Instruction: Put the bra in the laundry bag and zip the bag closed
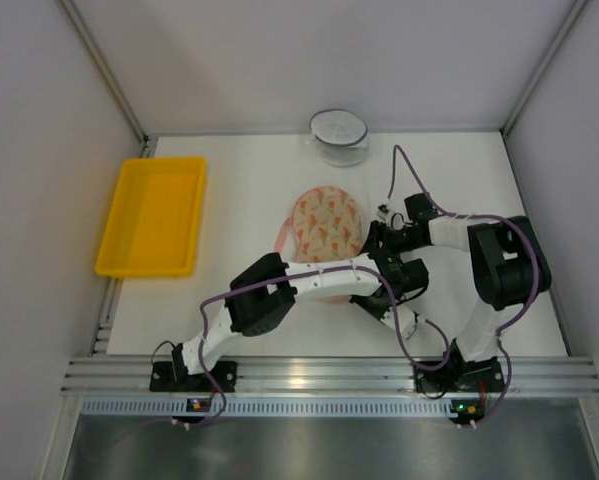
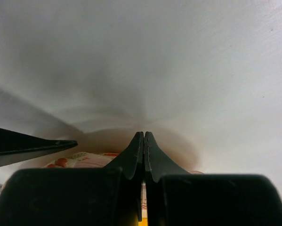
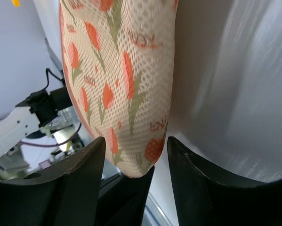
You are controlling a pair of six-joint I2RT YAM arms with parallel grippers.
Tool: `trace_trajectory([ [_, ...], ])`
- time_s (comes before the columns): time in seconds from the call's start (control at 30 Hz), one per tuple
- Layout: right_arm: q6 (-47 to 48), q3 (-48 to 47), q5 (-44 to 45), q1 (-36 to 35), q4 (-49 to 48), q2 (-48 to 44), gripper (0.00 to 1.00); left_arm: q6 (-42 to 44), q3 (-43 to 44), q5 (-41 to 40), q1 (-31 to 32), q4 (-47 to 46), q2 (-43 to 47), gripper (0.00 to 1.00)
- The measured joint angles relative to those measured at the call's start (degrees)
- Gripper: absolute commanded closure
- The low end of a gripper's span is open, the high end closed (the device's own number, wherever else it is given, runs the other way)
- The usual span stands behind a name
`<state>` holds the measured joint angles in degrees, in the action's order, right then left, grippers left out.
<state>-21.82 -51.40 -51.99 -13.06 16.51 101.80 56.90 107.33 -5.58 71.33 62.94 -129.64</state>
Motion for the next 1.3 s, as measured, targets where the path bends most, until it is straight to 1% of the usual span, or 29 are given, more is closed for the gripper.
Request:
trace_trajectory([
  [0.03, -0.26, 0.44, -0.85, -0.17, 0.15, 0.17, 0.49, 0.00, 0.13, -0.02, -0.02, -0.04, -0.20, 1.00],
  [0.07, -0.50, 0.74, -1.53, -0.28, 0.17, 0.37, 0.58, 0.02, 0.20, -0.02, -0.07, -0.31, -0.42, 1.00],
  [0.13, -0.76, 0.83, -2.47, -0.61, 0.11, 0.63, 0.71, -0.02, 0.59, -0.04, -0.11, -0.44, -0.79, 1.00],
  [0.17, -0.92, 0.83, -2.62, -0.74, -0.07, 0.76, 0.82, -0.02, 0.79, -0.02, -0.13, -0.44, -1.03, 1.00],
  [0.27, -1.25, 0.85, -3.34, -1.03, -0.31, 1.14, 1.00, -0.02, 0.87, 0.04, -0.22, -0.46, -1.25, 1.00],
  [0.43, 0.26, -0.13, -3.67, -1.09, 1.68, 2.12, 1.00, -0.07, -0.24, 0.90, -0.20, -1.36, -0.96, 1.00],
  [0.53, 2.62, -2.34, -3.34, -0.98, 4.68, 3.74, 1.00, -0.02, -3.87, 1.66, -0.07, -2.56, 0.44, 1.00],
  [0.7, 7.91, -6.91, -1.99, -0.70, 10.25, 6.60, 1.00, -0.28, -11.34, 3.02, 0.70, -4.20, 5.55, 1.00],
  [0.93, 14.78, -12.98, -0.59, -0.72, 18.14, 10.84, 1.00, -2.03, -17.09, 4.68, 1.16, -6.47, 8.70, 1.00],
  [1.03, 15.47, -13.81, -0.24, -0.72, 19.47, 10.97, 0.75, -3.15, -17.20, 4.70, 1.16, -7.19, 8.72, 1.00],
  [1.07, 15.56, -14.19, 0.04, -0.72, 19.78, 10.97, 0.59, -3.65, -17.07, 4.70, 1.16, -7.37, 8.72, 1.00],
  [1.17, 15.76, -16.02, 1.68, -0.39, 19.87, 10.95, 0.38, -6.14, -14.86, 5.81, 1.22, -6.29, 7.96, 1.00],
  [1.23, 16.11, -17.00, 2.86, -0.09, 20.00, 10.36, 0.30, -7.67, -12.46, 6.10, 1.22, -6.47, 6.64, 1.00],
  [1.27, 16.63, -17.11, 3.39, 0.15, 20.31, 9.62, 0.18, -8.57, -11.06, 6.12, 1.18, -6.62, 5.79, 1.00],
  [1.3, 16.83, -17.14, 4.02, 0.35, 20.92, 8.85, 0.16, -9.27, -10.01, 6.08, 1.07, -6.99, 5.14, 1.00],
])
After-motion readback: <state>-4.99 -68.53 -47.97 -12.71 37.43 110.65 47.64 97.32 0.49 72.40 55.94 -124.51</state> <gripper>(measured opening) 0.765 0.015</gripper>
